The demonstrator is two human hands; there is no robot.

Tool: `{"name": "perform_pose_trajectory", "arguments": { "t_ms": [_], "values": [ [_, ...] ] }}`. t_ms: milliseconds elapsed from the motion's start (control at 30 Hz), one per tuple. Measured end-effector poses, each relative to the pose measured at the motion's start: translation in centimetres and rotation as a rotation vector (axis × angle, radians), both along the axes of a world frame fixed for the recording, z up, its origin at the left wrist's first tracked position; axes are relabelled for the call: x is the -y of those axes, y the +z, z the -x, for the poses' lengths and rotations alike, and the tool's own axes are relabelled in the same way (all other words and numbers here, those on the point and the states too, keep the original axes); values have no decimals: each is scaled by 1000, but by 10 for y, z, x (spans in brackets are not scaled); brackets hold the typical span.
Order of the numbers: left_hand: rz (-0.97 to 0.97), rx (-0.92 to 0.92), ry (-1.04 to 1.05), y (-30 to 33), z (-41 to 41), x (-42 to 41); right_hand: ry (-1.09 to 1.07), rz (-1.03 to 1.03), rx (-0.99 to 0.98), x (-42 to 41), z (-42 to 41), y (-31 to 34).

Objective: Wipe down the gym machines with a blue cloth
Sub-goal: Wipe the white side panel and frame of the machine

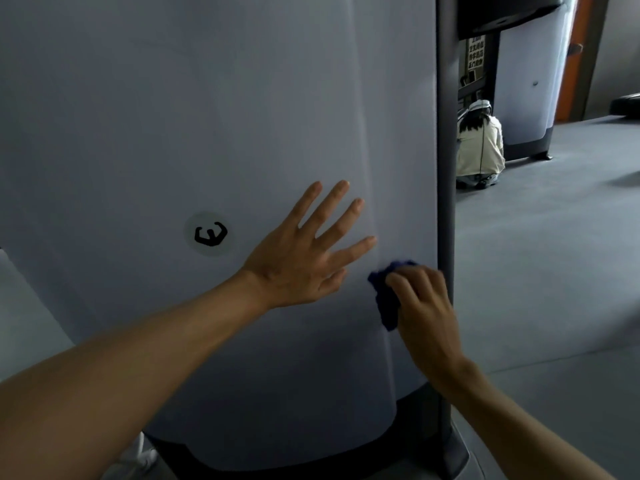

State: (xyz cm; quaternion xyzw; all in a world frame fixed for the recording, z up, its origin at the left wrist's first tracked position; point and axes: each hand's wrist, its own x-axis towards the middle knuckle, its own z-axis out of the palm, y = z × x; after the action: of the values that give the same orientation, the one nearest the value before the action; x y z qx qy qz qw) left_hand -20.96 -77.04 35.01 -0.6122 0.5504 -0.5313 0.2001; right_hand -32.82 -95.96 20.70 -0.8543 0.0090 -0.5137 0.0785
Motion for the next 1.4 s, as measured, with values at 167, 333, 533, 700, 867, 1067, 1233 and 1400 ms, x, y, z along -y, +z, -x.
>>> {"name": "perform_pose_trajectory", "arguments": {
  "t_ms": [167, 333, 533, 700, 867, 1067, 1233, 1400],
  "values": [
    [2, 20, 37, -3, 1, 1, 7, -78, 247, 11, -24, 114],
    [31, 11, 11, -9, 3, 2, 11, -36, 205, 16, -27, 63],
    [55, -1, -17, -8, 1, 3, 17, -49, -20, 14, 1, -39],
    [61, 0, -28, -7, 2, 3, 39, 23, 113, 35, -13, 43],
    [57, 20, -26, -8, 1, 3, -12, -32, 261, 38, -28, 99],
    [63, 9, -25, -9, 2, 6, -24, -179, 103, 14, -8, -39],
    [58, 21, -22, -9, 2, 4, 61, -198, 64, 19, -3, -30],
    [71, 24, -36, -10, 1, 5, 62, -131, 269, 53, -26, 97]
  ]
}}
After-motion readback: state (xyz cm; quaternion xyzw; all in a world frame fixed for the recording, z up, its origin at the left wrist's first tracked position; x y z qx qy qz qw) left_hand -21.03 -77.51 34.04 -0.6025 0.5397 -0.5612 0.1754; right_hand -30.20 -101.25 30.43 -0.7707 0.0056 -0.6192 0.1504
